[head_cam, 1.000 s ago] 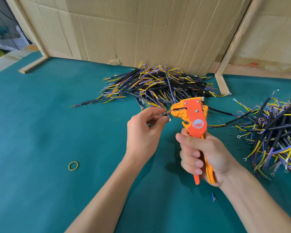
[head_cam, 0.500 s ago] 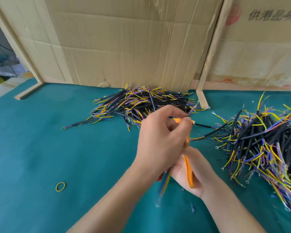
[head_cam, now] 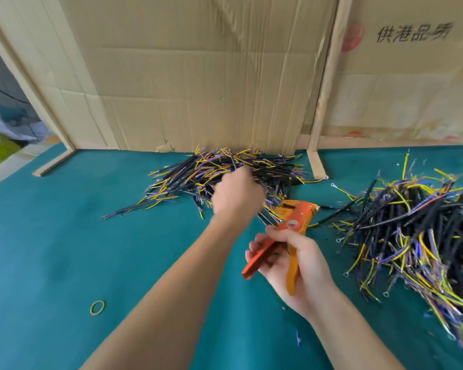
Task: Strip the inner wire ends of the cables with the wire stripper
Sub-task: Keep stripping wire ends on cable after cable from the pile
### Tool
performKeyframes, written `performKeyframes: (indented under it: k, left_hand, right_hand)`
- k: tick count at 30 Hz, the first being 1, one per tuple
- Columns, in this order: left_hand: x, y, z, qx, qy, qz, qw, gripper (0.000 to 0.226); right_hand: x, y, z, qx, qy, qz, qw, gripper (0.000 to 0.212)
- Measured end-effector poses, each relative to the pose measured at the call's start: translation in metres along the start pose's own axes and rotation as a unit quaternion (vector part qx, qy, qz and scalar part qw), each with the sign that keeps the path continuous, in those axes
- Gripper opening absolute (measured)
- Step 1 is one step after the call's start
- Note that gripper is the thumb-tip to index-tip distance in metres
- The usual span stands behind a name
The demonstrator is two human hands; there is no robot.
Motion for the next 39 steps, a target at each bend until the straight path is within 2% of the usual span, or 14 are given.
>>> performKeyframes:
  k: [2,3,6,9,12,16,20,23,34,39]
  left_hand:
    - [-0.016,0.008,-0.037,-0.008,-0.074,-0.010,0.997,0.030]
    - [-0.022,0.014,-0.044,-0.004,-0.084,-0.018,0.996,0.030]
    - [-0.025,0.025,-0.037,-0.017,-0.057,-0.004,0.998,0.034]
    - [-0.021,0.029,-0.027,-0.023,-0.053,-0.017,0.998,0.025]
    - [-0.013,0.021,-0.030,0.020,-0.062,-0.028,0.997,0.020]
    - [0.013,0.005,-0.051,0.124,0.000,-0.034,0.992,0.011]
    - [0.056,-0.003,-0.090,0.199,0.047,-0.038,0.978,0.015]
    - [0.077,0.000,-0.117,0.229,0.065,-0.042,0.970,0.015]
    - [0.098,0.006,-0.121,0.155,0.188,-0.037,0.969,0.006]
    - [0.096,0.006,-0.118,0.146,0.203,-0.075,0.965,0.028]
  right_hand:
    - [-0.001,-0.002,-0.003,0.001,-0.007,0.013,1.000,0.034]
    - [-0.001,-0.001,-0.003,0.003,-0.006,0.010,1.000,0.035]
    - [0.001,-0.002,-0.002,0.019,0.004,0.000,1.000,0.033]
    - [0.000,-0.002,-0.003,0.023,0.008,0.000,1.000,0.036]
    - [0.000,-0.003,-0.004,0.019,0.007,0.006,1.000,0.043]
    - [-0.001,-0.002,-0.004,0.023,0.012,-0.013,1.000,0.037]
    - [-0.001,0.000,-0.004,0.044,0.014,-0.040,0.998,0.048]
    - [0.000,0.003,-0.005,0.053,0.007,-0.070,0.996,0.049]
    - [-0.003,0.000,-0.028,0.125,-0.025,-0.124,0.984,0.053]
    - [0.002,0.006,-0.013,0.173,0.006,-0.169,0.970,0.048]
Point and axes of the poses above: each hand's wrist, its own x-axis away from the middle knuckle, its own y-axis out of the palm, z = x × y, the point moved 5 cm from there along -x, towards the middle knuckle, and after that the axes turned 15 degrees about -y, right-handed, at the moved point
